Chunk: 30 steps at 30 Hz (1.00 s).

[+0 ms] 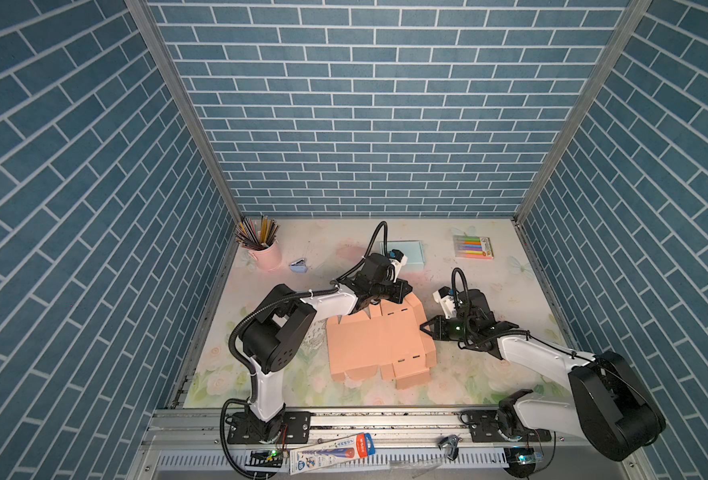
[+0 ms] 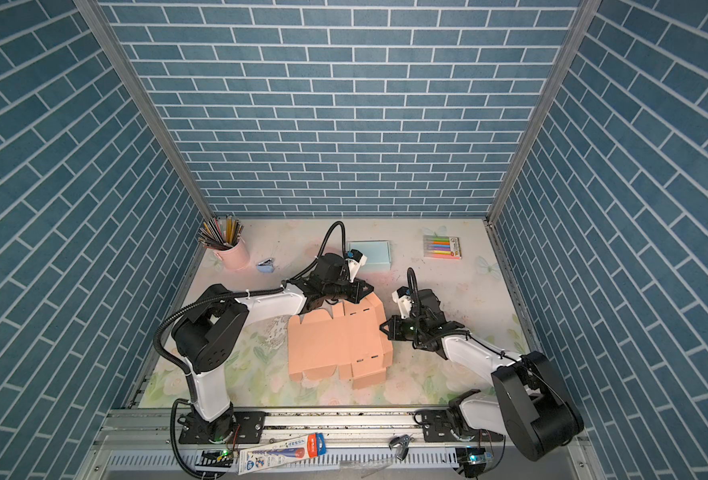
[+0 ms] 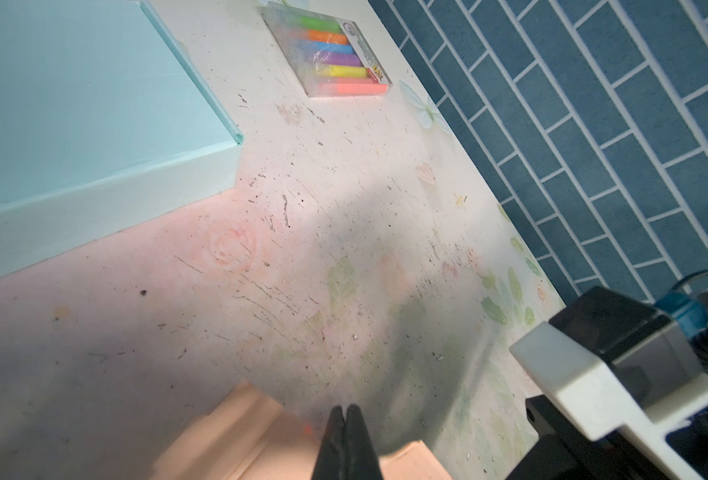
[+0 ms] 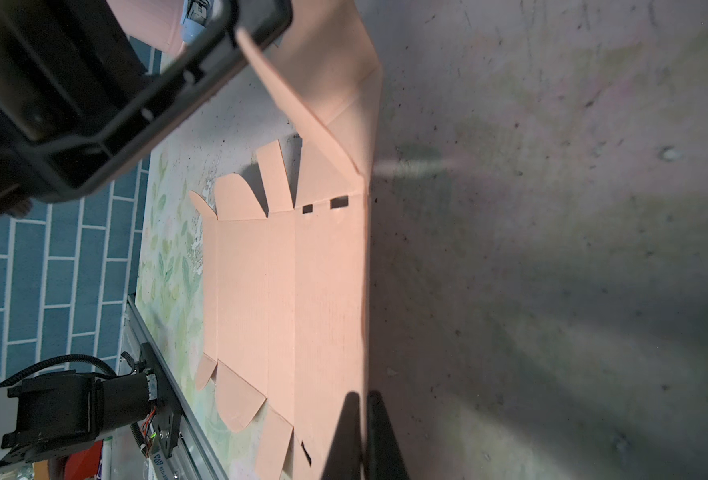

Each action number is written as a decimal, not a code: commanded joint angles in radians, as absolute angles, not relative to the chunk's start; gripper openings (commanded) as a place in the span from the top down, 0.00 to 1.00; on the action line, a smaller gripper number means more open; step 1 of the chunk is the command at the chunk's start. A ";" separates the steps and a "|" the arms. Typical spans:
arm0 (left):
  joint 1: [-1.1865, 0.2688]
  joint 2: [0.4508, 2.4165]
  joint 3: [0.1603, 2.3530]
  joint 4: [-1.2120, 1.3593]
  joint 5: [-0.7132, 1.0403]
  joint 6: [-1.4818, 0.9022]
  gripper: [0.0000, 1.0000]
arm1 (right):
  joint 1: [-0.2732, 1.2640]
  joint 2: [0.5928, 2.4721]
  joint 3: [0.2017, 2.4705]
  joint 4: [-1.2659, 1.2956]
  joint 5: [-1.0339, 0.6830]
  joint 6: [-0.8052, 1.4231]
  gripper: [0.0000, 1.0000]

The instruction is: Fold the paper box

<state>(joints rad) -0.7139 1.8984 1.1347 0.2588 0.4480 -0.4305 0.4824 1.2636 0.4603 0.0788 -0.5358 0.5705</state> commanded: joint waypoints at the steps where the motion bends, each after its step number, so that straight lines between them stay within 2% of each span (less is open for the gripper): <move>1: -0.728 1.886 1.101 0.276 0.459 -0.431 1.00 | 0.488 1.245 0.486 0.071 -0.518 0.555 0.98; 20: -0.796 1.811 0.976 0.324 0.429 -0.465 1.00 | 0.500 1.216 0.485 0.029 -0.492 0.527 0.98; 30: -0.670 1.726 0.829 0.366 0.425 -0.469 1.00 | 0.505 1.179 0.514 -0.064 -0.440 0.477 0.98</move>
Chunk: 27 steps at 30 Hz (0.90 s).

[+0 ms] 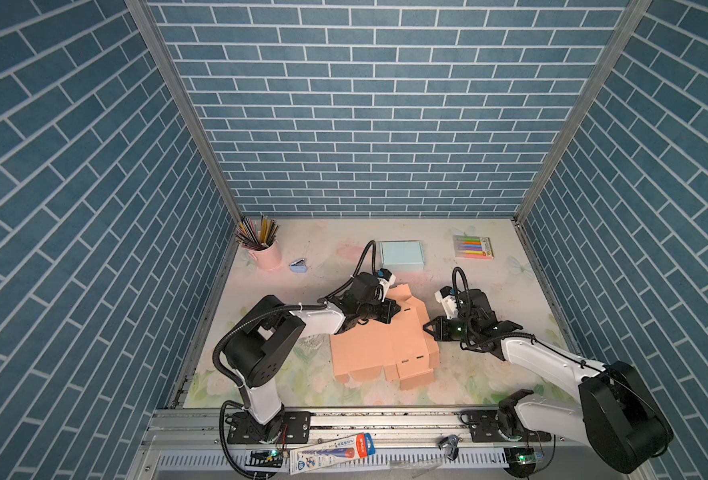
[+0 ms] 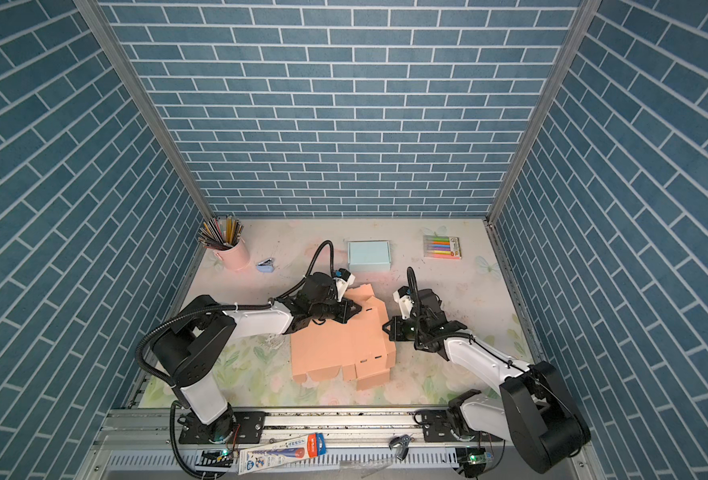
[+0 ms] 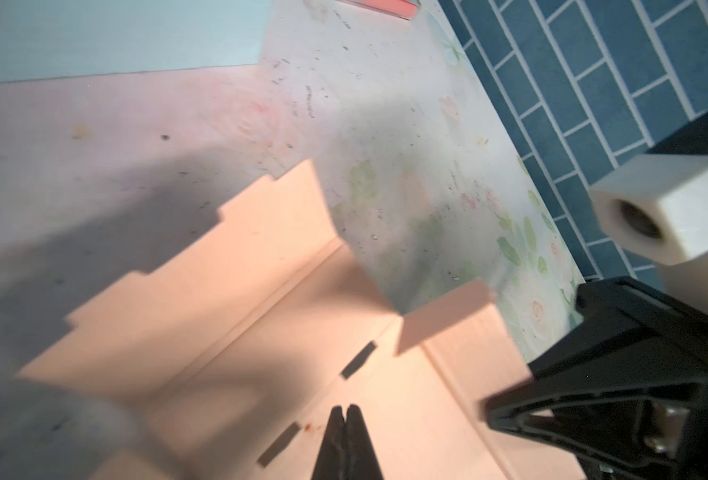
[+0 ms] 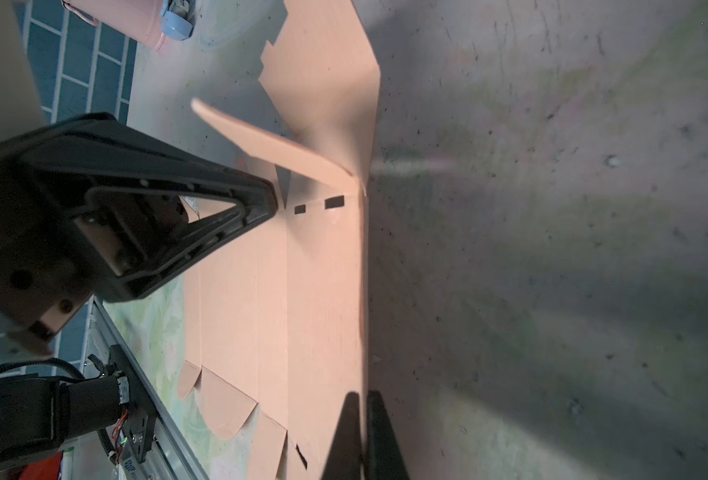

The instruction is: Fold the paper box

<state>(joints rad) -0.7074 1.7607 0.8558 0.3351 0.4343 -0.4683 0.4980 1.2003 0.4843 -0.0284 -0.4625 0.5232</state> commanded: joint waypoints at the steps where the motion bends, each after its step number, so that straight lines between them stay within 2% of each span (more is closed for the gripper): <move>1: -0.652 1.721 0.818 0.367 0.424 -0.466 1.00 | 0.505 1.181 0.517 -0.069 -0.442 0.472 0.98; 12: -0.518 1.729 0.805 0.328 0.386 -0.391 1.00 | 0.508 1.190 0.531 -0.106 -0.442 0.446 0.98; 27: -0.522 1.789 0.841 0.270 0.374 -0.324 1.00 | 0.511 1.215 0.559 -0.117 -0.440 0.437 0.98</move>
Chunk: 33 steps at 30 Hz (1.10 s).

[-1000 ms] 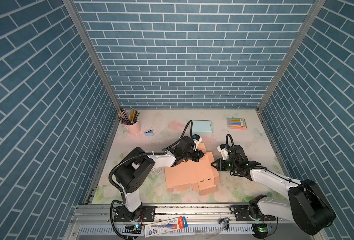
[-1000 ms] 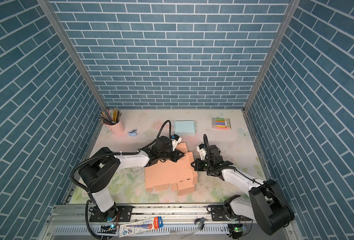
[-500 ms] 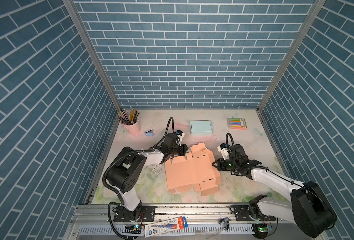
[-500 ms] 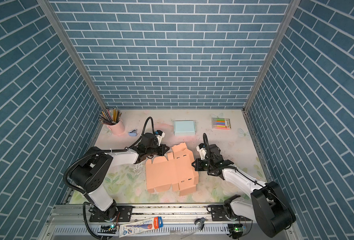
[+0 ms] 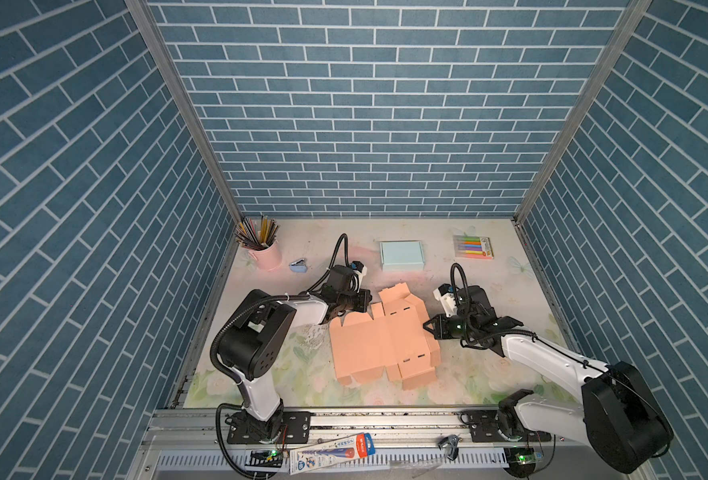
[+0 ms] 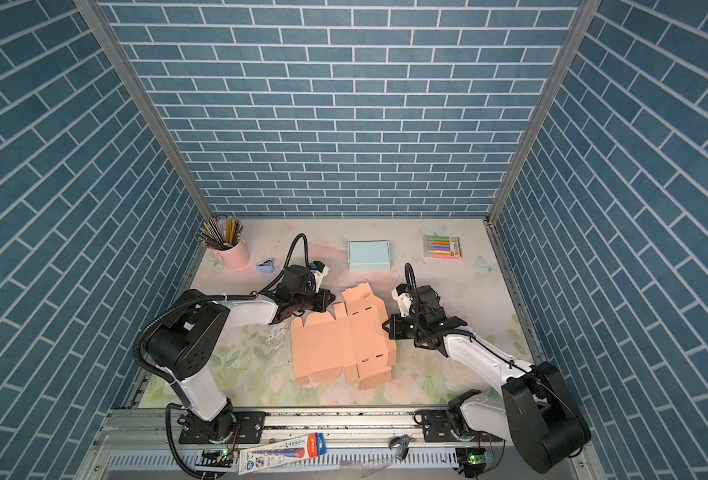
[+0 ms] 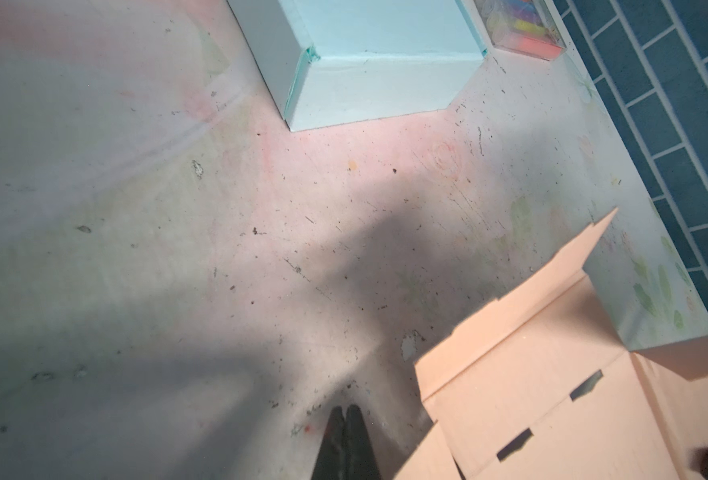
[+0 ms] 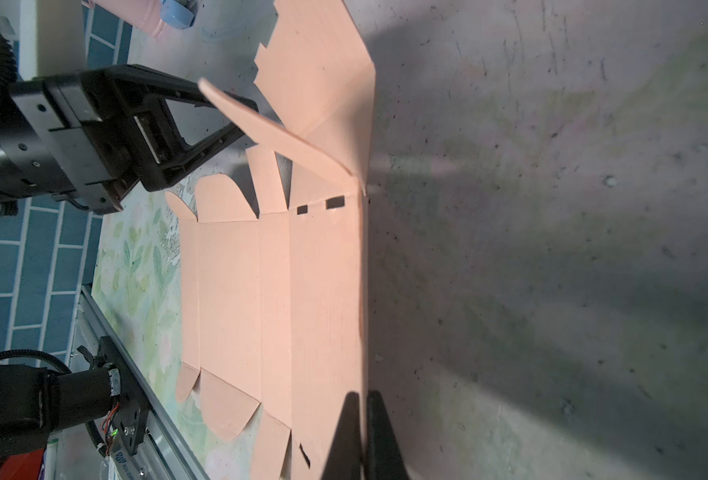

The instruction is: Fold the paper box

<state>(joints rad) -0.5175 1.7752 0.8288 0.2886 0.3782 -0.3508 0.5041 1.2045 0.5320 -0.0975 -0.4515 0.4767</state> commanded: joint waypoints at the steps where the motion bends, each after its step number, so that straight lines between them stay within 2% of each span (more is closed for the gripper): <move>1: -0.527 1.792 0.841 0.272 0.377 -0.324 1.00 | 0.511 1.217 0.561 -0.116 -0.440 0.437 0.98; 9: -0.551 1.799 0.848 0.262 0.384 -0.319 1.00 | 0.513 1.208 0.566 -0.121 -0.436 0.437 0.98; 33: -0.611 1.637 0.744 0.246 0.344 -0.353 1.00 | 0.512 1.228 0.586 -0.123 -0.436 0.436 0.99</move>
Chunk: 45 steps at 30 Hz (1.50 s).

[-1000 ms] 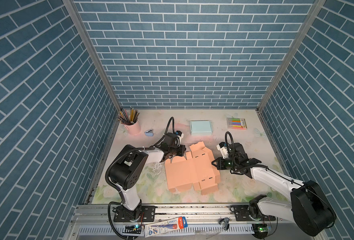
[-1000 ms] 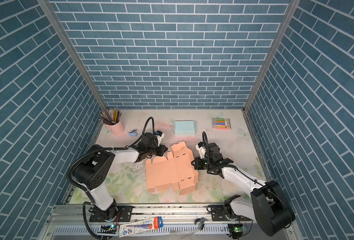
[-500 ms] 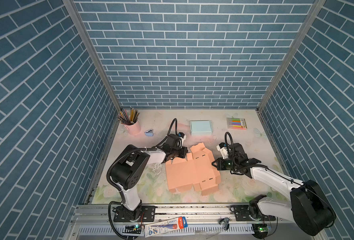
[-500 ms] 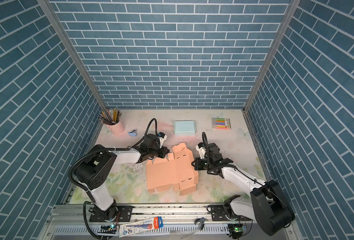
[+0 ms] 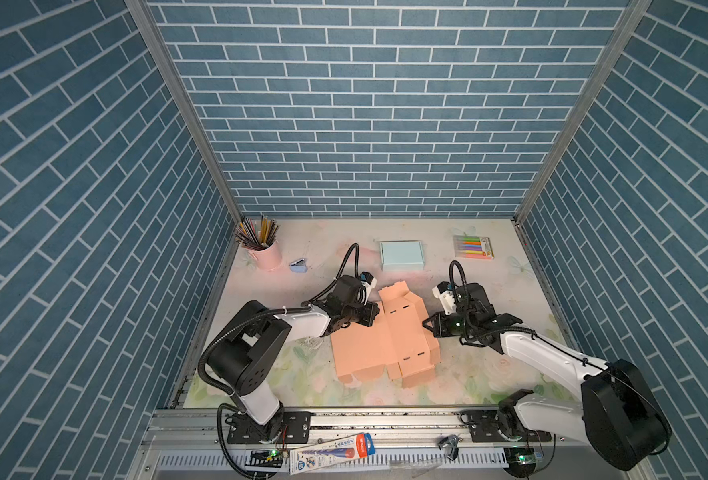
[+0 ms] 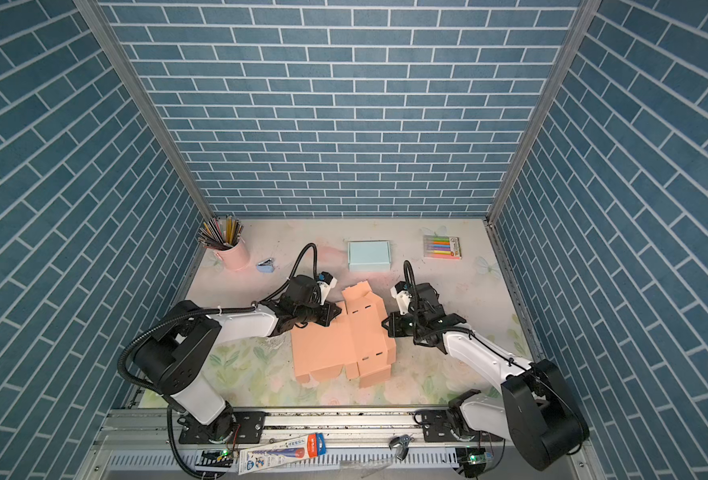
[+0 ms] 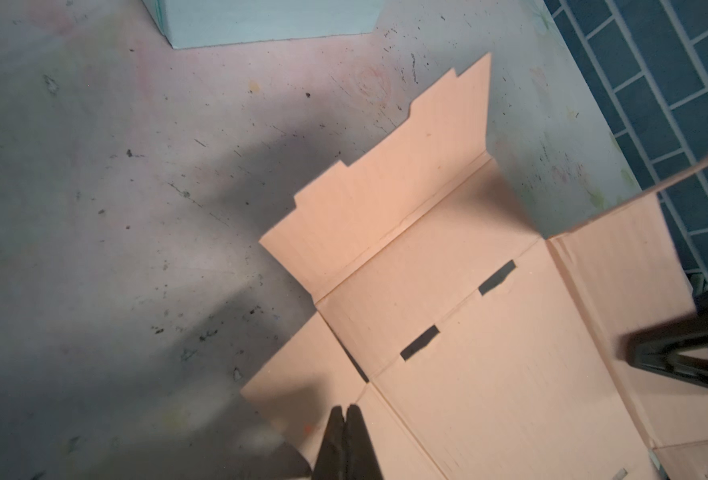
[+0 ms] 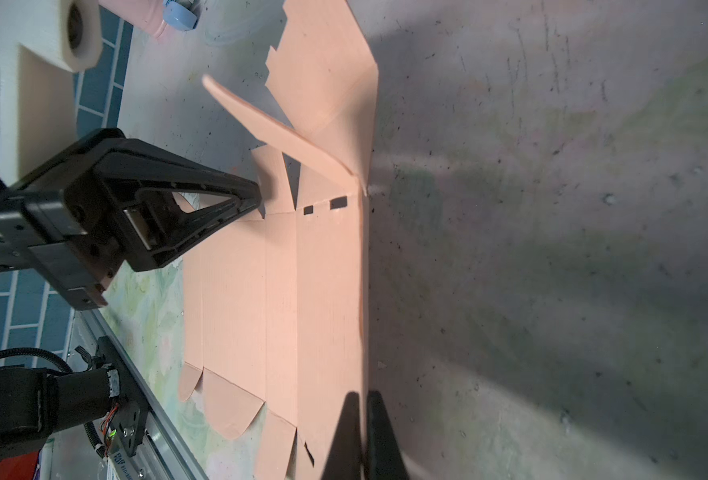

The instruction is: Fold the paper box

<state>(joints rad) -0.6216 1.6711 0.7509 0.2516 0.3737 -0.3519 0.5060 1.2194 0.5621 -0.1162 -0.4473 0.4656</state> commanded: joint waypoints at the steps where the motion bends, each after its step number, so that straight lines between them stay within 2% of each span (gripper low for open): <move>1: -0.597 1.637 0.747 0.245 0.346 -0.352 1.00 | 0.512 1.228 0.586 -0.124 -0.436 0.434 0.99; 7: -0.531 1.723 0.820 0.218 0.380 -0.313 1.00 | 0.512 1.222 0.579 -0.127 -0.436 0.430 0.99; 17: -0.528 1.840 0.926 0.177 0.399 -0.249 1.00 | 0.514 1.214 0.578 -0.145 -0.436 0.424 0.99; 34: -0.542 1.803 0.895 0.167 0.454 -0.248 1.00 | 0.514 1.218 0.581 -0.138 -0.433 0.425 0.99; 45: -0.492 1.820 0.915 0.160 0.390 -0.187 1.00 | 0.515 1.207 0.572 -0.137 -0.434 0.425 0.99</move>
